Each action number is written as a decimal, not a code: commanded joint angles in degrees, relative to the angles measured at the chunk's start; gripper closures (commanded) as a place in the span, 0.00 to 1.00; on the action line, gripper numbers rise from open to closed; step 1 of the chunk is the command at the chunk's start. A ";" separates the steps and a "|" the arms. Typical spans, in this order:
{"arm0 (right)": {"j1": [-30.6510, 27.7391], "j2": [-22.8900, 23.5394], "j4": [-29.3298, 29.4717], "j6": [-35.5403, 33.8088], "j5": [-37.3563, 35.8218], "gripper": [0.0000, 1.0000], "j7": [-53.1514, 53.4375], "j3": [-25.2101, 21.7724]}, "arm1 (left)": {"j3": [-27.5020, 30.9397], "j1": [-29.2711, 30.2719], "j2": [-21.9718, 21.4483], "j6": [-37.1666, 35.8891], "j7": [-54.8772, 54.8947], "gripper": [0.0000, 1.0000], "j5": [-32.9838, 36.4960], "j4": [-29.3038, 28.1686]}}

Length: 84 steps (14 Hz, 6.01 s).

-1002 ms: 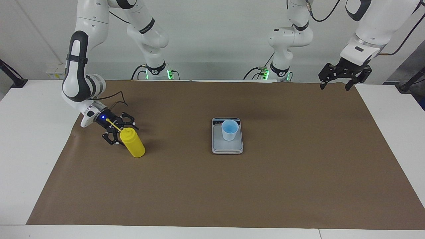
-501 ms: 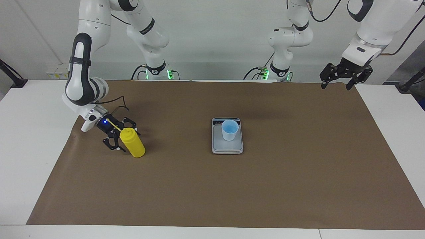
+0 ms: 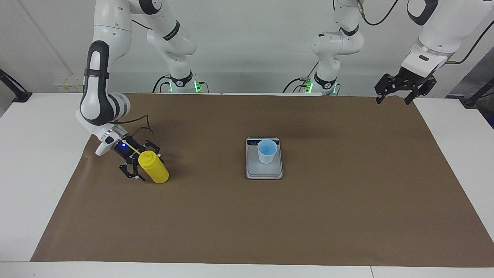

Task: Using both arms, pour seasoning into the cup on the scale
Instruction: 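Reach the right gripper to the yellow bottle and grasp it, then lift the yellow bottle upright and carry it toward the cup, then tilt the bottle nozzle down over the cup with the right gripper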

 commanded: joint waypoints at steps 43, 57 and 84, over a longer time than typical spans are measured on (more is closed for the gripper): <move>26.98 -5.02 21.57 7.62 -47.98 0.84 51.04 0.66 | -0.04 0.40 -1.64 -0.33 0.30 0.00 -0.70 -1.51; 38.75 -6.34 22.28 4.81 -91.72 1.00 67.47 0.75 | -0.04 0.40 -1.64 -0.33 0.30 0.00 -0.70 -1.51; 47.65 0.16 20.17 1.90 -135.81 1.00 76.27 1.01 | -0.04 0.40 -1.64 -0.33 0.30 0.00 -0.70 -1.51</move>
